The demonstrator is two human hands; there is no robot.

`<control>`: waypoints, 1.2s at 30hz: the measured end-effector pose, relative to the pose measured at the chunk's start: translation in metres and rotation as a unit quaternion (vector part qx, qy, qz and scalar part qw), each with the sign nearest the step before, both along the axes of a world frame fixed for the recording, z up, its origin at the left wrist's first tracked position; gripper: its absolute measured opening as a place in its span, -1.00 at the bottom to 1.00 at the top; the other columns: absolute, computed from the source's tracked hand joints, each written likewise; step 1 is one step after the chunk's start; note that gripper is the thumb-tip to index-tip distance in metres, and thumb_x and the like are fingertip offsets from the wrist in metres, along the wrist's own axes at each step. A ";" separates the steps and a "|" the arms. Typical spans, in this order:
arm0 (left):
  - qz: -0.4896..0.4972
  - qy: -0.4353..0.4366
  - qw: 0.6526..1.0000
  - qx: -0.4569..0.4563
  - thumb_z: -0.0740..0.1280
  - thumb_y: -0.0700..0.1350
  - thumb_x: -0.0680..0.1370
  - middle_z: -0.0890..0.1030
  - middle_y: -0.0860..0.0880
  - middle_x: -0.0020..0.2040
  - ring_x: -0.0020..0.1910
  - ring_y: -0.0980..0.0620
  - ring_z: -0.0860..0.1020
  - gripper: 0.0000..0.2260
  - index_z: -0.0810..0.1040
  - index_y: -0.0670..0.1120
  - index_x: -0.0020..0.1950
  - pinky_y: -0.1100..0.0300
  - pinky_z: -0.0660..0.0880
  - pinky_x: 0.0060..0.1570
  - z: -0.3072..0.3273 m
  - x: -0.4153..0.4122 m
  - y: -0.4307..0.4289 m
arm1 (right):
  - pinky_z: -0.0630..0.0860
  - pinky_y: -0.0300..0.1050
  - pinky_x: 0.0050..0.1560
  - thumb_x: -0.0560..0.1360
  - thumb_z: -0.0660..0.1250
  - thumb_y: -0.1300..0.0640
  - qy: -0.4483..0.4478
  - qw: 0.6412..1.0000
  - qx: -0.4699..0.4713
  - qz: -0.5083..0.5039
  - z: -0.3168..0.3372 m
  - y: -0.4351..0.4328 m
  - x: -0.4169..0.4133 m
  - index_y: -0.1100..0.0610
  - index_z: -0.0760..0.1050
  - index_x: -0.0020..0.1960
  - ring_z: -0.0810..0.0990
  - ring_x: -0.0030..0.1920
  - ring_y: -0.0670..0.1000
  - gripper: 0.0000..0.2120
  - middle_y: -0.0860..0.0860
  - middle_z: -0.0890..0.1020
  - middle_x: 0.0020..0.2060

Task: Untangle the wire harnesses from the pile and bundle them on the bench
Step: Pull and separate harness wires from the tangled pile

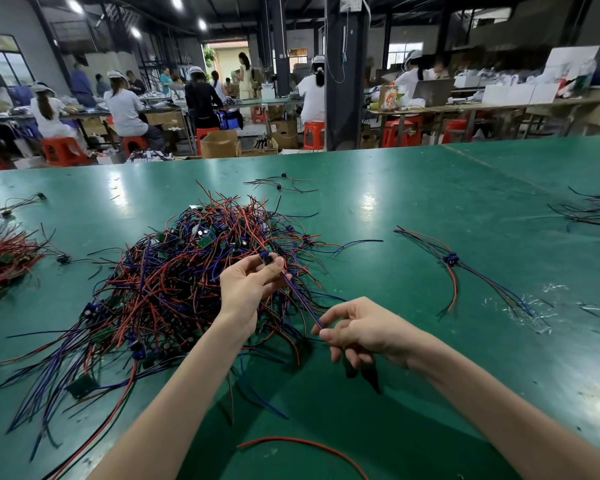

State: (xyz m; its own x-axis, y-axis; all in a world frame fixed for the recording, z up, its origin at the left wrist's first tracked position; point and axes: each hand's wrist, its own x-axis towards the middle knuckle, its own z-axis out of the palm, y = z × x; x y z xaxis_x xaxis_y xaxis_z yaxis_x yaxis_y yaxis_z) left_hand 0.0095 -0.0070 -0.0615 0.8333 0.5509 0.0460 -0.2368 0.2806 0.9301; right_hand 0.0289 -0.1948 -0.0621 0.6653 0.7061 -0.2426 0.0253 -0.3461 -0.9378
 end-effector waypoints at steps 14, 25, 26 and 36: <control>-0.001 -0.003 1.000 -0.010 0.43 -0.33 0.43 0.61 -0.02 -0.31 -0.33 0.03 0.64 -0.93 0.59 -0.27 -0.13 0.25 0.60 -0.29 -0.001 0.000 -0.001 | 0.30 -0.33 -0.62 0.54 0.31 0.26 -0.003 0.999 0.017 0.041 -0.001 -0.001 0.001 0.29 0.45 -0.03 0.47 -0.60 -0.10 -0.91 0.08 0.58 -0.45; -0.025 -0.004 0.997 -0.071 0.45 -0.30 0.41 0.63 -0.08 -0.26 -0.32 0.00 0.66 -0.90 0.59 -0.25 -0.11 0.30 0.57 -0.35 0.009 -0.003 -0.002 | 0.50 -0.25 -0.29 0.36 0.18 -0.27 -0.032 0.999 -0.003 0.003 0.030 -0.019 0.033 0.17 0.56 0.04 0.59 -0.25 -0.03 -0.44 0.14 0.69 -0.12; -0.031 -0.002 0.998 -0.063 0.45 -0.30 0.41 0.62 -0.10 -0.24 -0.32 0.00 0.66 -0.90 0.59 -0.25 -0.11 0.30 0.57 -0.35 0.009 -0.004 -0.005 | 0.43 -0.28 -0.34 0.37 0.23 -0.23 -0.053 0.998 0.032 -0.028 0.030 -0.017 0.035 0.18 0.59 0.00 0.54 -0.29 -0.04 -0.50 0.12 0.69 -0.14; -0.069 -0.014 0.997 -0.008 0.42 -0.31 0.41 0.53 -0.06 -0.28 -0.37 0.11 0.59 -0.92 0.60 -0.19 -0.13 0.28 0.58 -0.31 0.003 -0.004 -0.031 | 0.28 -0.33 -0.57 0.42 0.46 0.16 -0.084 0.980 0.135 -0.115 0.014 0.016 0.021 0.20 0.63 -0.25 0.38 -0.56 -0.16 -0.88 0.01 0.62 -0.44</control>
State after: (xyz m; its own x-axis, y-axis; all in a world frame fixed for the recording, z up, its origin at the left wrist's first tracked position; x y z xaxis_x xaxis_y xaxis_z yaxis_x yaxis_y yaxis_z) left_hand 0.0051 -0.0382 -0.0589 0.9001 0.4310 0.0630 -0.2211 0.3276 0.9186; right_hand 0.0495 -0.1792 -0.0480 0.8293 0.5556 0.0599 0.1382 -0.1001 -0.9853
